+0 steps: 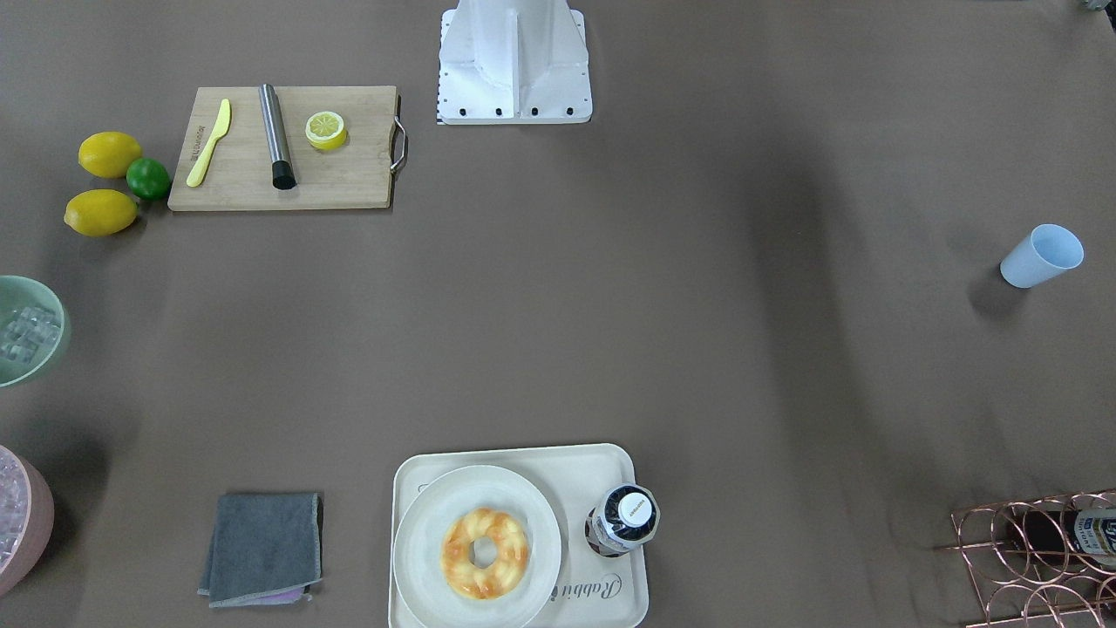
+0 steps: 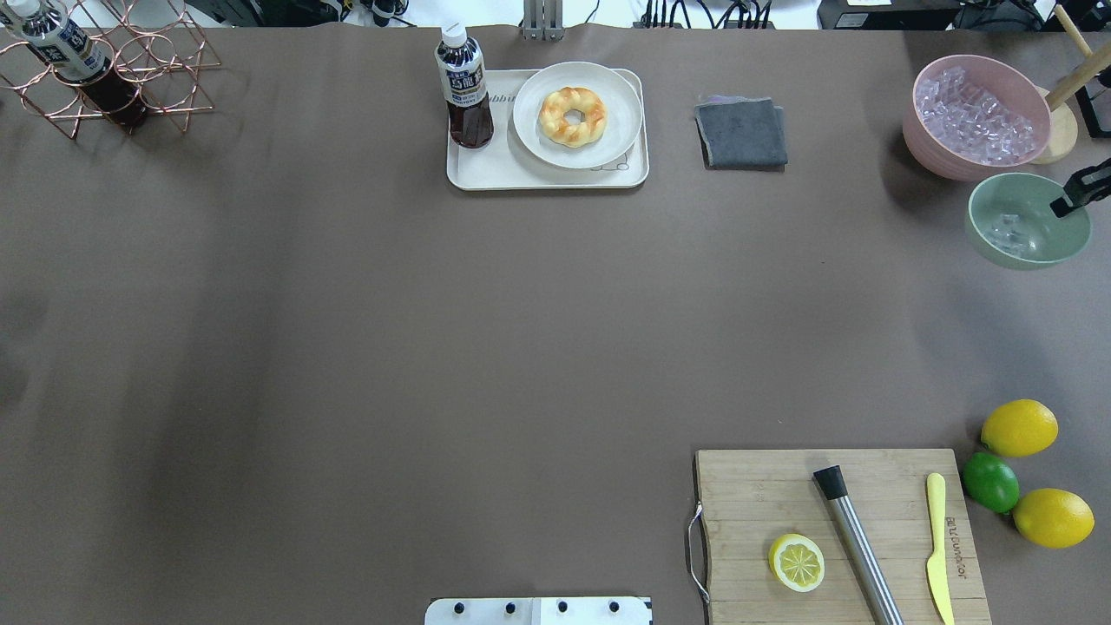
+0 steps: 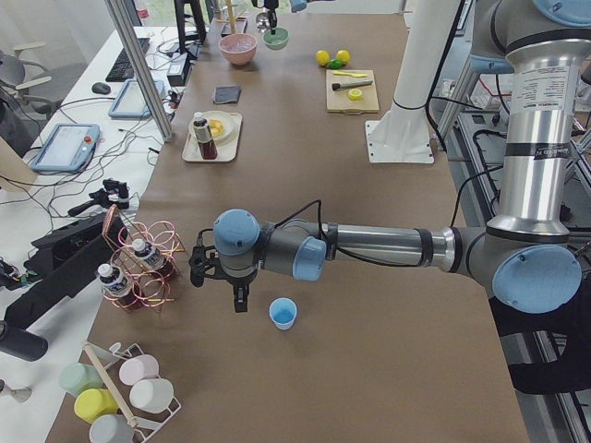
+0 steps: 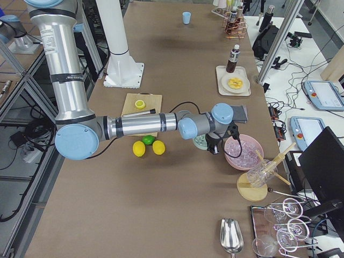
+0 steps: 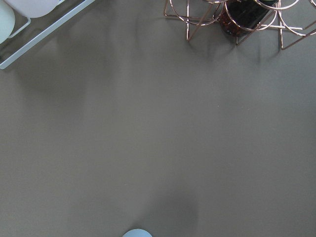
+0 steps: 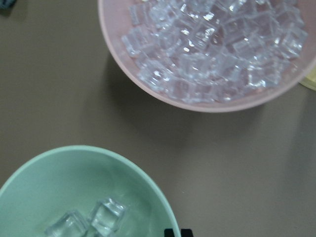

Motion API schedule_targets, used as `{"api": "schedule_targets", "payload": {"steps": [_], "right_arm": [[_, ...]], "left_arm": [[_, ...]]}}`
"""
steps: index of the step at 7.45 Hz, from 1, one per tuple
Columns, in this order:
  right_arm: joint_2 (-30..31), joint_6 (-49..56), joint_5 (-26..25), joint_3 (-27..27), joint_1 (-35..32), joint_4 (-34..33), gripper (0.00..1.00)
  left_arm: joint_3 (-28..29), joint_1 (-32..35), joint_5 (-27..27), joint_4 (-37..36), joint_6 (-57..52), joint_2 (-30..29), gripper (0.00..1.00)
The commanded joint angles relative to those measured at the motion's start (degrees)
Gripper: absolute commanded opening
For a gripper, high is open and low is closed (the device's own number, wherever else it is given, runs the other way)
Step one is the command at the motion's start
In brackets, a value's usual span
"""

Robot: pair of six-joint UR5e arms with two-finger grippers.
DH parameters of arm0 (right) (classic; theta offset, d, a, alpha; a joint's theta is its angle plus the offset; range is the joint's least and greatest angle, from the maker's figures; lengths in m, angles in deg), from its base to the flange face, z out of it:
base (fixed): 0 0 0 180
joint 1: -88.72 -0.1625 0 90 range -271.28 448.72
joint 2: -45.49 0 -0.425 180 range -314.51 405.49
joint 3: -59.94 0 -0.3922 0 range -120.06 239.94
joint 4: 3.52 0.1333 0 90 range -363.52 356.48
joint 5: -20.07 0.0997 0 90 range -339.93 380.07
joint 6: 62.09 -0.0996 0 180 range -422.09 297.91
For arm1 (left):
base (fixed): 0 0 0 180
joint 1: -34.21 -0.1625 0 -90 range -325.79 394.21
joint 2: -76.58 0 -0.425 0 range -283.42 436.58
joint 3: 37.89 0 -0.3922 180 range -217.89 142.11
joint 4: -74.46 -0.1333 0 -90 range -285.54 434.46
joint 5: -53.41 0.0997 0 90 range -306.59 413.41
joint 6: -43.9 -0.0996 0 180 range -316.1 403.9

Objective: Pour ice into bowl

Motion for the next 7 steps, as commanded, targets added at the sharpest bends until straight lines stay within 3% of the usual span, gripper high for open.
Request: {"api": "schedule_targets", "payload": {"steps": [1,4,7], "right_arm": [[3.65,5.41,0.64,-6.41,-3.77,7.05,0.00],[5.06,5.94,0.55,-12.58,-4.57,15.15,0.00],[5.68,5.95,0.12,-16.28,-4.48,19.99,0.00]], "left_arm": [[-0.20,0.46,0.60,-0.12,0.46,1.35,0.97],[-2.82,0.73,4.63,-0.03,-0.24,5.13,0.97],[-2.31,1.00,4.73,-0.03,-0.42,5.49,0.97]]}}
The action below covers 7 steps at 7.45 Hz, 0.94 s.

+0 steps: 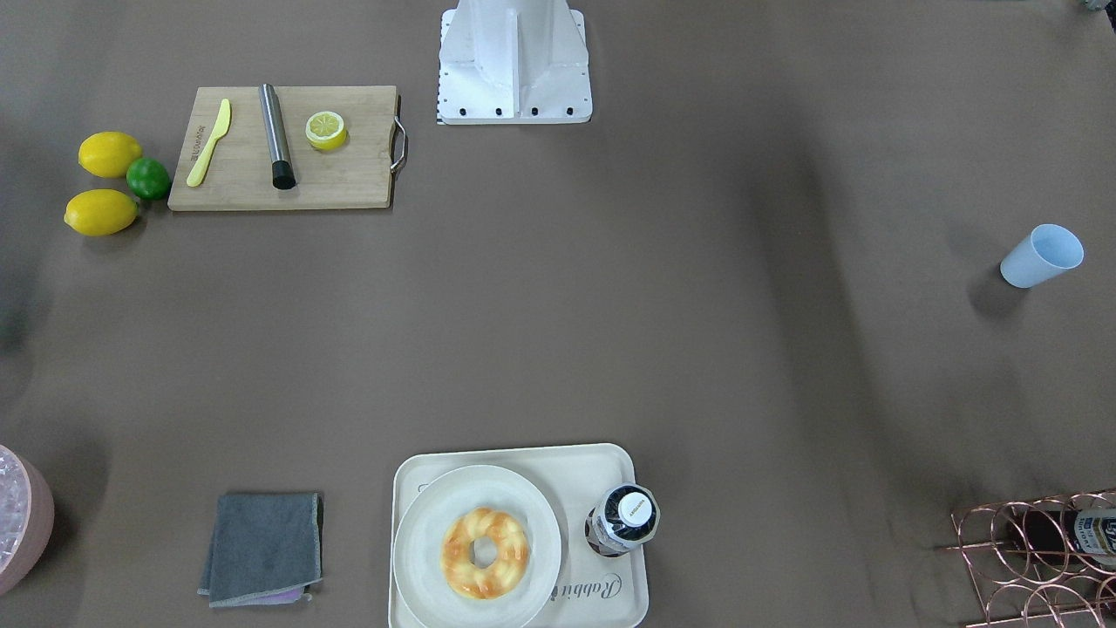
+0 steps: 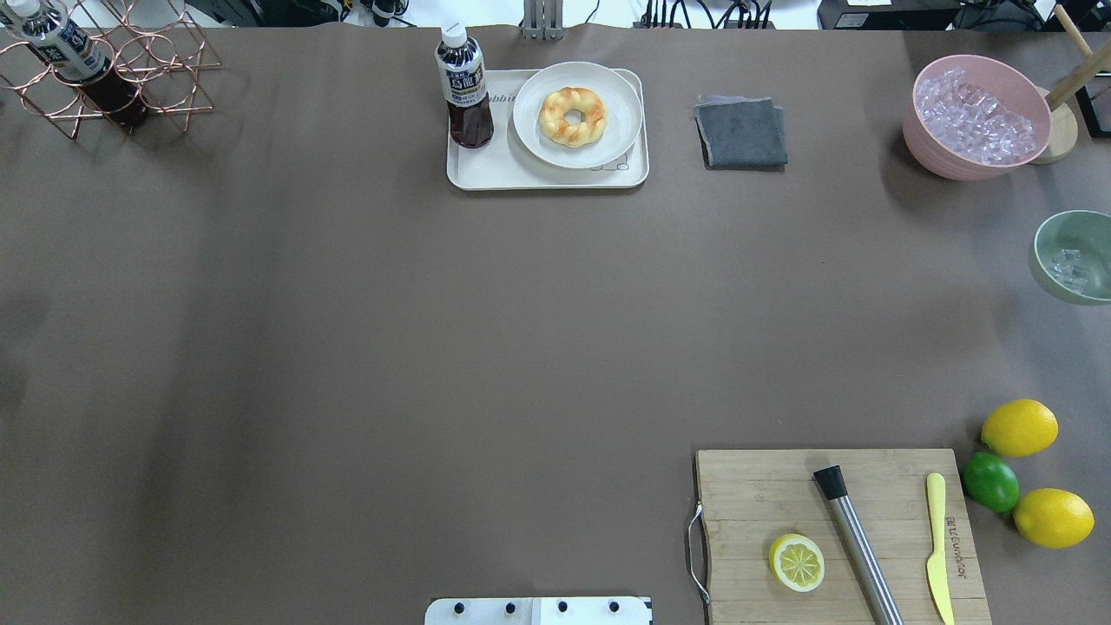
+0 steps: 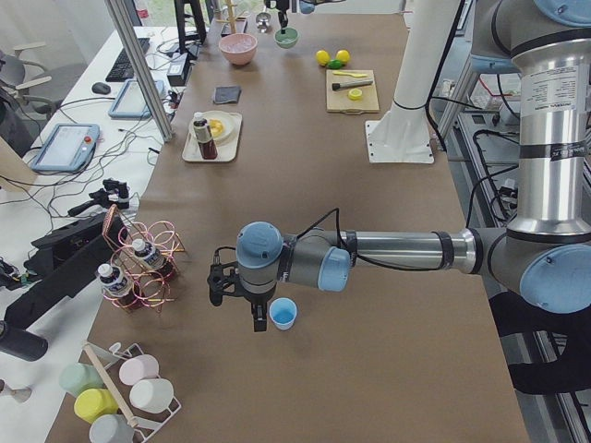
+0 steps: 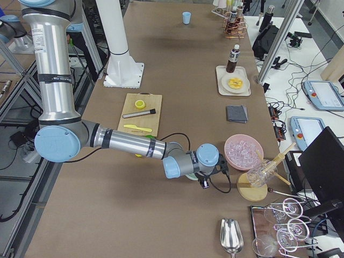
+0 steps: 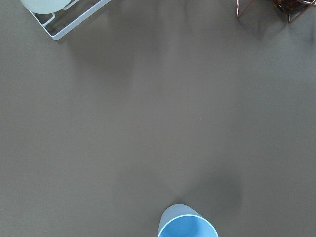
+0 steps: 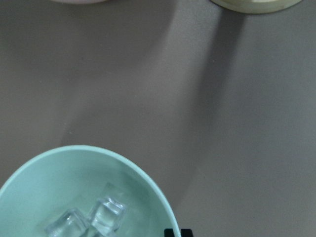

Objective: Pour ice into bowl

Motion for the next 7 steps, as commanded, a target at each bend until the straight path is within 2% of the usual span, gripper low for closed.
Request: {"api": "schedule_targets", "payload": {"steps": [1,2,3,4,5,7], "right_arm": [[0.29,-0.02,-0.55,-3.23,0.07,4.12,0.00],[0.29,-0.02,-0.55,-3.41,0.07,4.31,0.00],[0.20,-0.02,-0.64,-3.33,-0.01,4.31,0.00],[0.20,-0.46,-1.95,-3.15,0.07,4.31,0.38],[0.20,-0.46,-2.83,-3.24,0.07,4.31,0.63],[0.11,-0.38,-2.84,-2.98,0.07,4.23,0.87]], "left_arm": [[0.11,0.08,0.24,0.00,-2.01,0.33,0.97],[0.20,0.08,0.24,-0.17,-6.82,0.33,0.97],[0.20,0.17,0.15,-0.17,-6.78,0.41,0.97],[-0.15,0.17,0.15,-0.17,-6.52,1.20,0.97],[0.11,0.25,0.15,-0.09,-6.77,1.21,0.97],[-0.16,0.43,0.15,-0.09,-6.60,1.82,0.97]]}}
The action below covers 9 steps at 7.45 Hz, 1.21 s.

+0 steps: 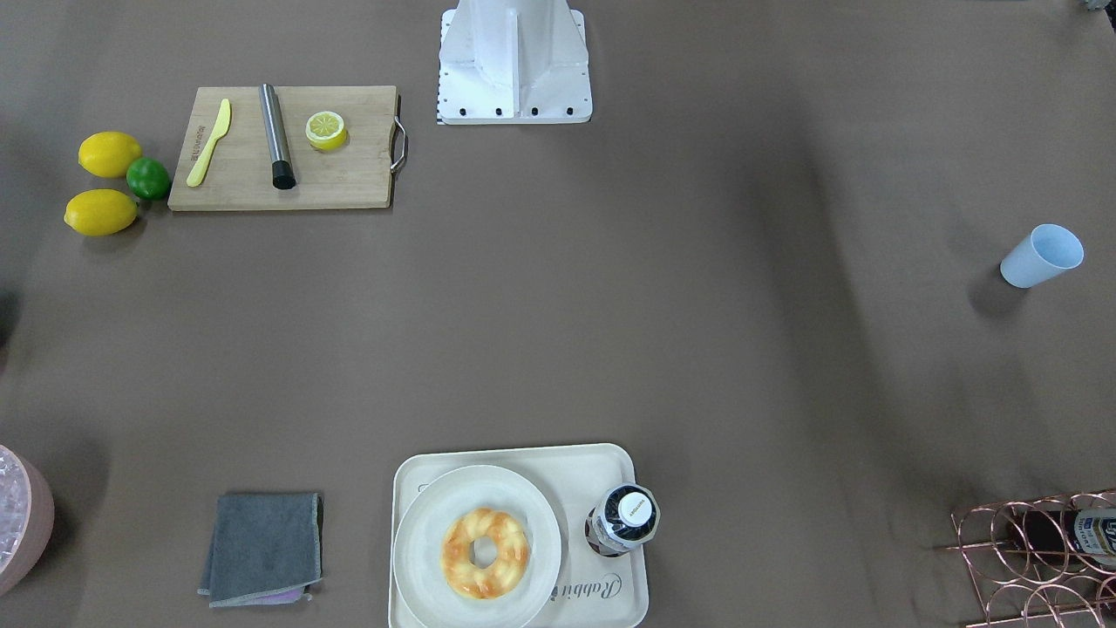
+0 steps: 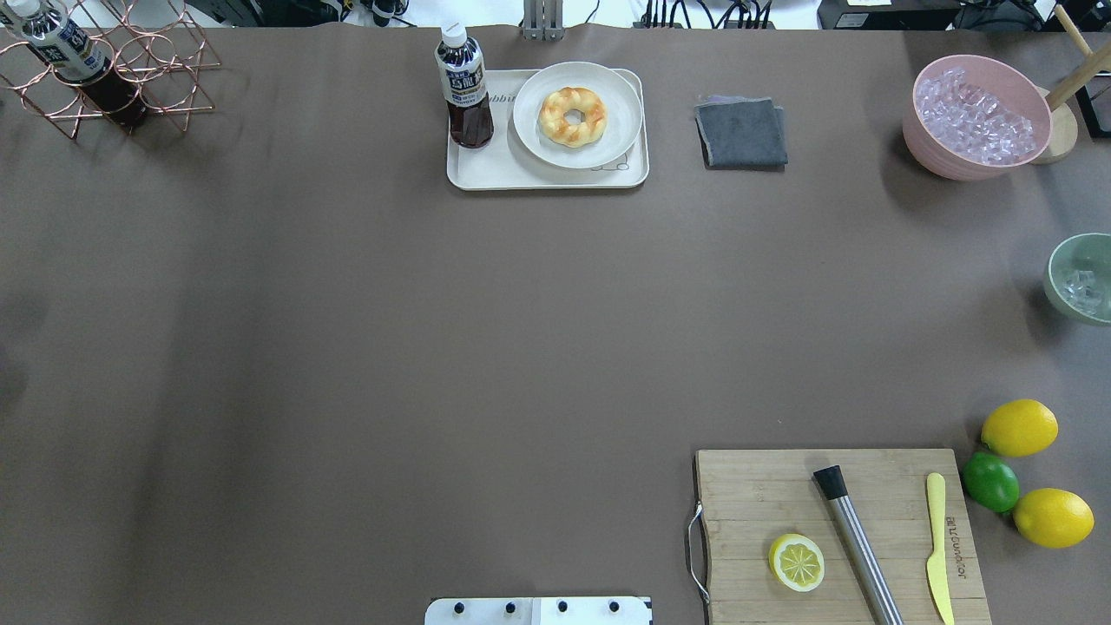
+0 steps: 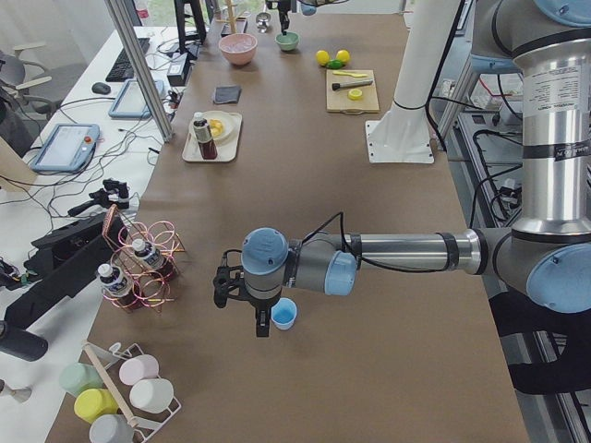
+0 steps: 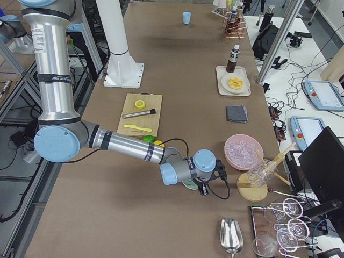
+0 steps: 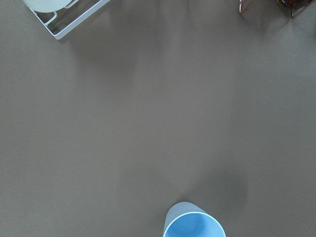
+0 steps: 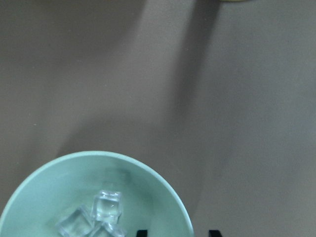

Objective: Pour ice into bowl

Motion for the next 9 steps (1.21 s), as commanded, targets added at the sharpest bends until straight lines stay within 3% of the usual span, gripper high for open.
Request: {"api": "schedule_targets", "payload": {"steps": [1,2,5,7,9], "right_arm": [[-0.18,-0.17,-0.21,0.56,0.01,-0.08,0.98],[-0.35,-0.69,-0.03,2.04,-0.08,-0.42,0.98],[1.49,-13.84,-0.90,14.93,-1.22,-6.81,0.99],[0.01,-14.76,-0.91,22.50,-2.53,-18.47,0.99],[-4.46,-14.76,-0.38,23.94,-4.64,-26.93,0.99]], "left_arm": [[0.02,0.28,0.00,0.02,-0.05,0.54,0.97],[0.11,1.23,0.00,0.02,-0.05,0.54,0.97],[-0.41,1.33,-0.35,0.10,0.04,1.33,0.97],[-0.94,1.33,-0.36,0.11,0.04,1.51,0.97],[-1.90,1.59,-0.01,0.02,0.04,2.12,0.97]]}}
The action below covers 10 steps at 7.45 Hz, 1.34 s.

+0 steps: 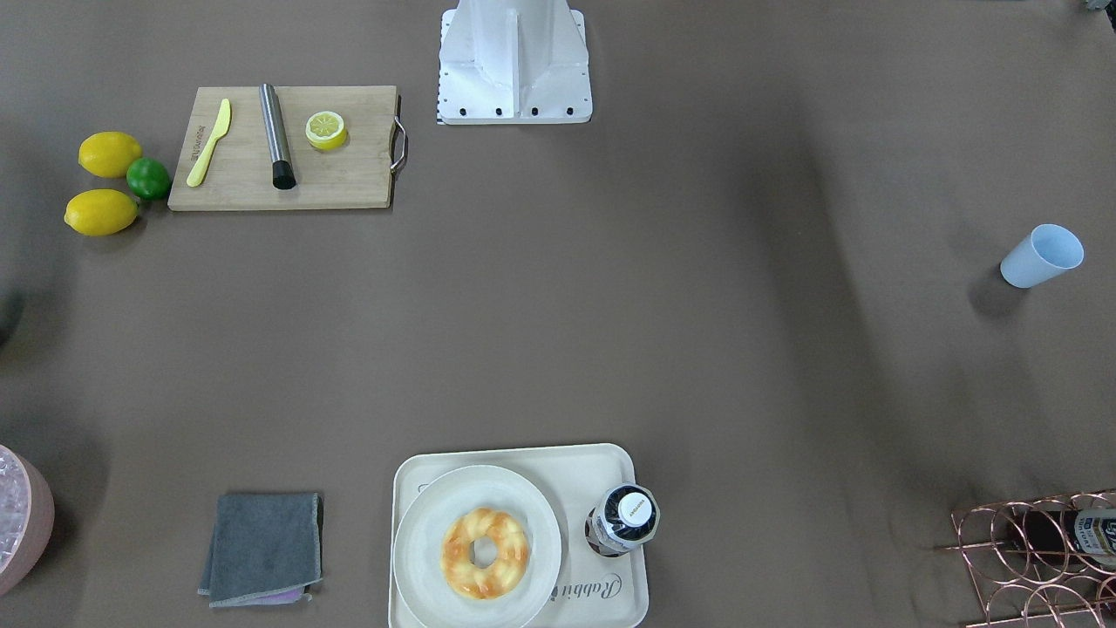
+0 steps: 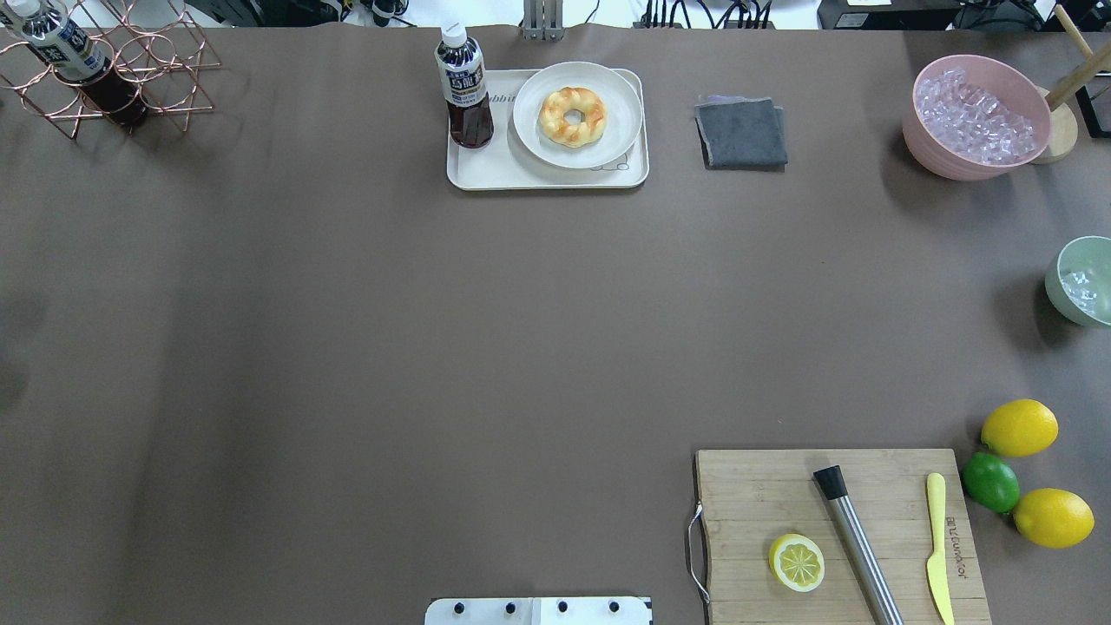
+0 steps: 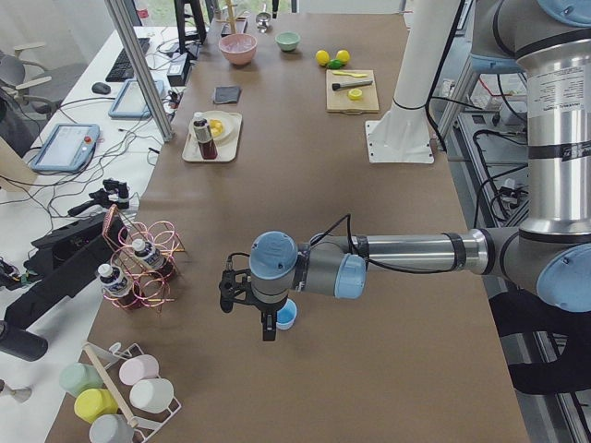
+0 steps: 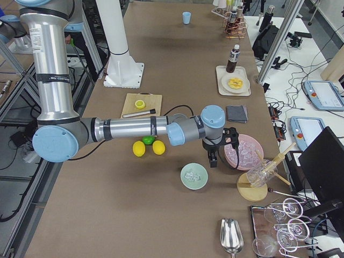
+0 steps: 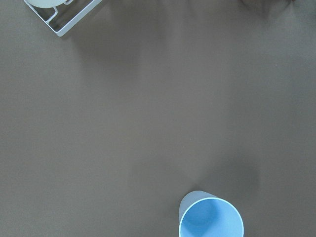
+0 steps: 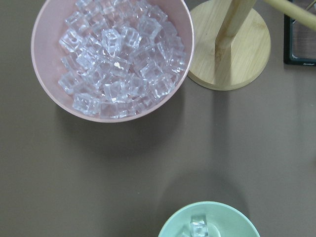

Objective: Pour ice into bowl

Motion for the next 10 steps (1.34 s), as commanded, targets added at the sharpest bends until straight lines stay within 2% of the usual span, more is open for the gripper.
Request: {"api": "schedule_targets", "payload": {"steps": [1,3,5,7,9,10], "right_arm": [[-4.22,-0.34,0.22,3.99,-2.05,-11.92,0.99],[-0.22,-7.50,-0.04,8.47,-2.49,-12.23,0.99],[0.16,-7.72,-0.39,7.88,-2.49,-12.22,0.99],[1.04,-4.93,-2.05,6.39,-2.92,-12.14,0.99],[1.66,2.86,-3.72,5.60,-3.54,-12.14,1.00],[1.74,2.83,-3.56,5.68,-3.63,-12.14,1.00]], "left_arm": [[-1.45,0.34,0.34,-0.08,-0.09,1.15,0.97],[-1.45,0.34,0.34,-0.08,-0.17,1.33,0.97],[-1.63,0.34,0.25,-0.08,-0.17,1.68,0.97],[-1.72,0.34,0.25,0.01,-0.35,2.30,0.97],[-2.59,0.34,0.25,-0.08,-0.35,3.00,0.97],[-2.77,0.34,0.25,-0.08,-0.35,3.00,0.97]]}}
